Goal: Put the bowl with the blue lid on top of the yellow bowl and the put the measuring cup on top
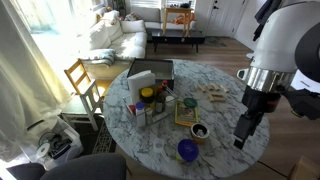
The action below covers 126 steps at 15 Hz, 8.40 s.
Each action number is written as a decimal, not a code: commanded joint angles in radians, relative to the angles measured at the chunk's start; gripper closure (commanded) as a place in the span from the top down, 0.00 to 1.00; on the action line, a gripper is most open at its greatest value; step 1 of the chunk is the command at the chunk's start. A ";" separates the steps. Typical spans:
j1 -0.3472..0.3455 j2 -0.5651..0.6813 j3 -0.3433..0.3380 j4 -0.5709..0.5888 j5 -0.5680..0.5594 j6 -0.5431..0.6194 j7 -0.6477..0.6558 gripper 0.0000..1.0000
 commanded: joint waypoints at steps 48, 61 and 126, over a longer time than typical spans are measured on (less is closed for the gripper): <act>-0.044 0.753 0.042 0.464 0.237 0.173 0.522 1.00; -0.055 0.757 0.031 0.446 0.215 0.168 0.464 1.00; -0.157 0.719 -0.073 0.515 0.461 -0.105 0.531 0.69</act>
